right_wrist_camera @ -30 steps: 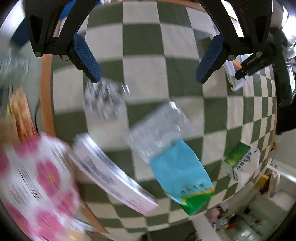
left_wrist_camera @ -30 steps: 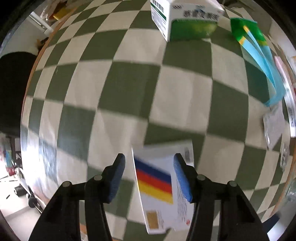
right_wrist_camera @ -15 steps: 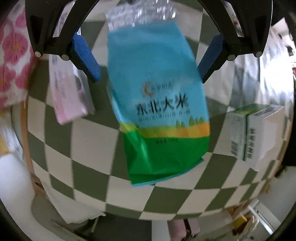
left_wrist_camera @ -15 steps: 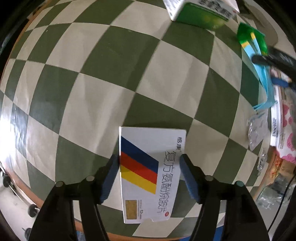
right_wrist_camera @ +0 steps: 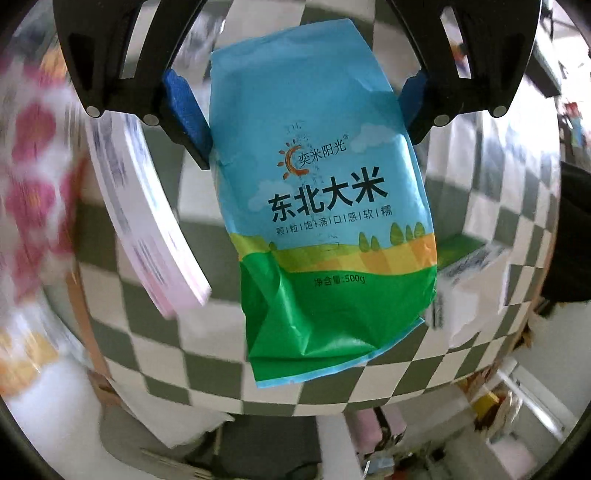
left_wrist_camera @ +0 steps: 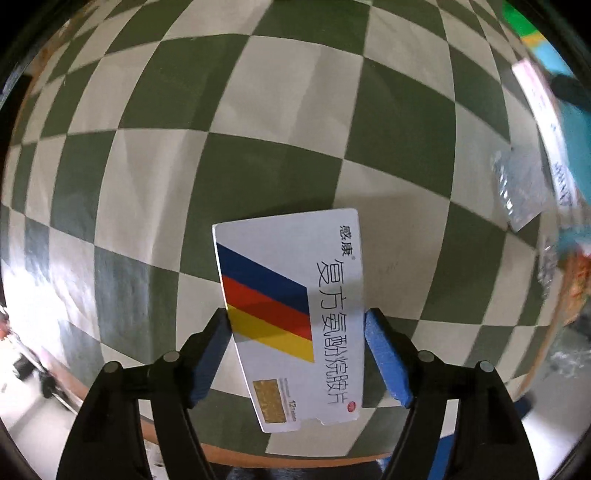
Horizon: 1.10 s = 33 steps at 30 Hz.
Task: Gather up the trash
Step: 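Carry the rice bag with the right tool while the left tool carries the striped box toward the bin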
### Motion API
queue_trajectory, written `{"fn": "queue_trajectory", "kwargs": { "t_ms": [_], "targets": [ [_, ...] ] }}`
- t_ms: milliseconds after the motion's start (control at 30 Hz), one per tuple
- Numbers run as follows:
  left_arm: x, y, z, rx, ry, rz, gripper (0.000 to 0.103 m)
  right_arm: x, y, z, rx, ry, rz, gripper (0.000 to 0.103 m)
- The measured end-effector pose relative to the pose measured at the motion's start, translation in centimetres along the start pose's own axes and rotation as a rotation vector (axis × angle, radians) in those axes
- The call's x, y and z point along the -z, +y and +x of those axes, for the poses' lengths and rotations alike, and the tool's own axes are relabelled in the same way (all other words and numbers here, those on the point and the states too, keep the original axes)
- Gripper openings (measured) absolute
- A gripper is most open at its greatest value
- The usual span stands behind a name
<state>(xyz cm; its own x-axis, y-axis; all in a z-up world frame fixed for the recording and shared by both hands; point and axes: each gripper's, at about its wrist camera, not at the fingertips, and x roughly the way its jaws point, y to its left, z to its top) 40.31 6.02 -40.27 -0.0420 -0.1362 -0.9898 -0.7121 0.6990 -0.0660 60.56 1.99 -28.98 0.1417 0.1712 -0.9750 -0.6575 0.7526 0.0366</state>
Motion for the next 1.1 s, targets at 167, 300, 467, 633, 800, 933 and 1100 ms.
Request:
{"fn": "queue_trajectory", "kwargs": {
  "t_ms": [167, 300, 467, 633, 800, 933, 1100],
  "targets": [
    [1.2, -3.3, 0.7, -0.044, -0.038, -0.007, 0.072, 7.6, -2.3, -1.3, -0.010, 0.050, 0.107, 0.089],
    [3.7, -3.5, 0.6, -0.041, -0.053, 0.032, 0.071, 13.1, -3.8, 0.1, 0.001, 0.137, 0.166, 0.089],
    [5.4, -3.3, 0.4, -0.039, -0.070, 0.046, 0.071, 16.8, -4.2, 3.0, 0.049, 0.221, 0.168, 0.090],
    [5.6, -3.2, 0.5, -0.039, -0.068, 0.041, 0.072, 16.9, -4.2, 4.1, 0.052, 0.243, 0.159, 0.094],
    [4.7, 1.2, -0.6, -0.034, -0.085, 0.049, 0.071, 16.7, -3.7, 5.1, 0.080, 0.235, 0.138, 0.093],
    [5.5, 1.6, -1.4, -0.031, -0.113, 0.071, 0.071, 17.2, -3.1, 4.6, 0.091, 0.201, 0.122, 0.089],
    [7.8, 1.8, -4.4, -0.029, -0.206, 0.124, 0.071, 18.8, -1.8, 2.7, 0.080, 0.157, 0.135, 0.088]
  ]
}}
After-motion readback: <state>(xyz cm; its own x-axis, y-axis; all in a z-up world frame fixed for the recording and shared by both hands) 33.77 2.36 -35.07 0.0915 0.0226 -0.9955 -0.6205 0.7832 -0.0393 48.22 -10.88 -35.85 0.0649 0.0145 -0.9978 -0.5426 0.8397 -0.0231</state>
